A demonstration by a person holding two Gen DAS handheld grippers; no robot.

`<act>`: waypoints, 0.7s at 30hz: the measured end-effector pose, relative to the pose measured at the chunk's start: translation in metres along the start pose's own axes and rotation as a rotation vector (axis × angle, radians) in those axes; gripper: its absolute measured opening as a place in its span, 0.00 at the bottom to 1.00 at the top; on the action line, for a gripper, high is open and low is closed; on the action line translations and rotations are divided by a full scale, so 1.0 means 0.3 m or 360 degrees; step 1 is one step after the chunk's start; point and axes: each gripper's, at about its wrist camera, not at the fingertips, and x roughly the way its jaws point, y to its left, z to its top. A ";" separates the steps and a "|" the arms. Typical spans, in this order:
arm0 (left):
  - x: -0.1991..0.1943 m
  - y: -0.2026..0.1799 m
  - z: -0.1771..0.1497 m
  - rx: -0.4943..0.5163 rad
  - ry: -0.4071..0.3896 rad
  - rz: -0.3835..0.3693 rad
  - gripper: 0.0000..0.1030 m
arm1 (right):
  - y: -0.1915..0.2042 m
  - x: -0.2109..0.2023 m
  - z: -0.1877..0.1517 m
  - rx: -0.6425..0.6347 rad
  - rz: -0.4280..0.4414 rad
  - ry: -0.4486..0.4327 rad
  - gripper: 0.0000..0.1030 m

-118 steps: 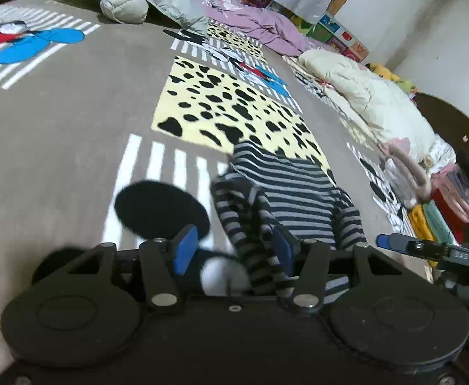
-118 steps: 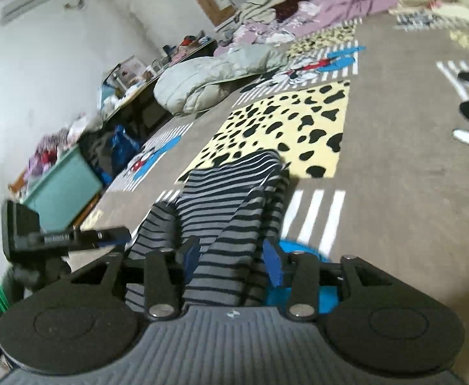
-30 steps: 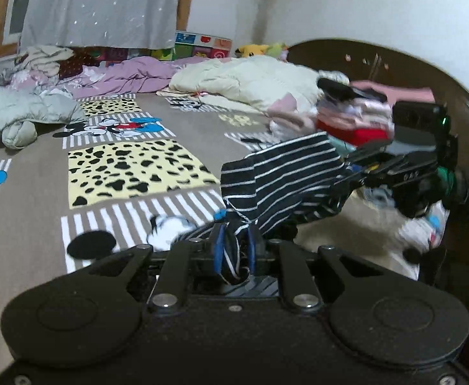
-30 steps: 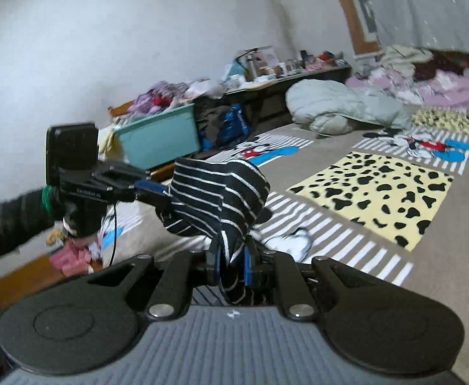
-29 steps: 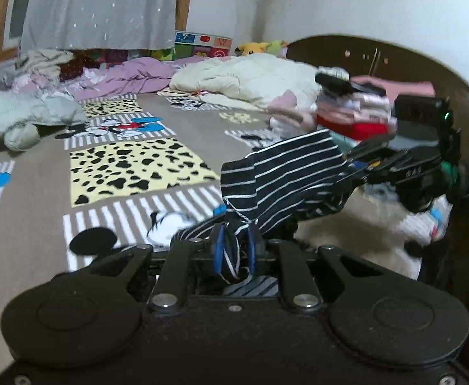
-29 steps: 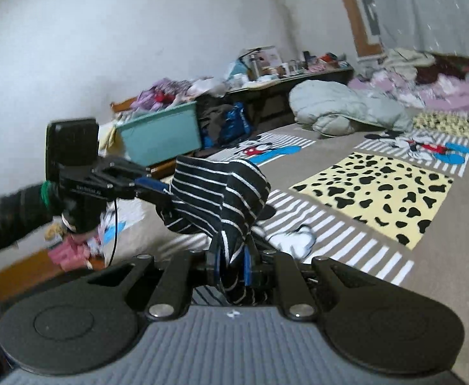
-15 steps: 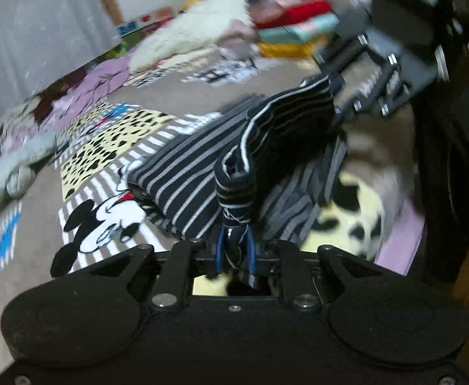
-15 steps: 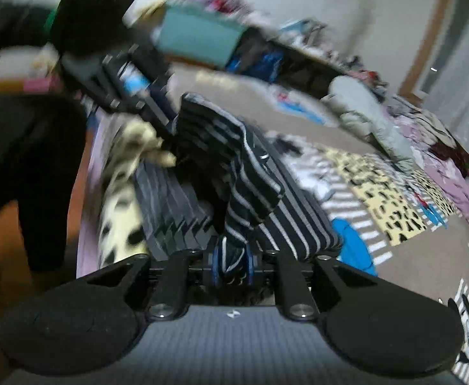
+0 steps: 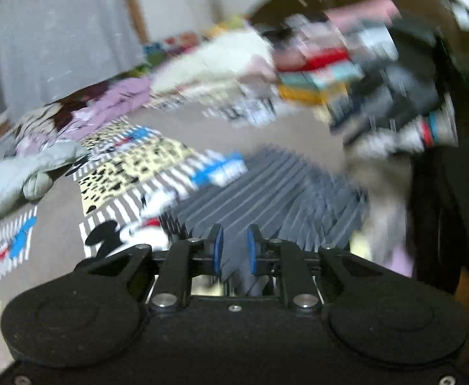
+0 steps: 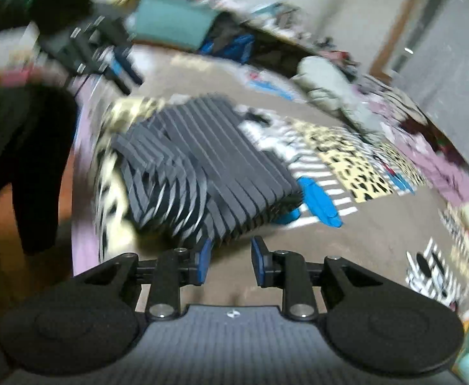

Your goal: Fold clothes

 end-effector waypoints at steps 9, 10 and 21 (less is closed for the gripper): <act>0.359 0.047 -0.007 -0.0435 0.0162 0.0100 0.37 | -0.109 0.242 0.158 0.0477 -0.0005 -0.0247 0.31; 0.404 0.039 -0.042 -0.0411 0.0251 0.0147 0.37 | -0.110 0.273 0.155 0.0497 -0.0012 -0.0253 0.31; 0.346 0.019 -0.021 -0.0313 0.0110 0.0224 0.35 | -0.060 0.453 0.057 0.0485 -0.0060 -0.0088 0.32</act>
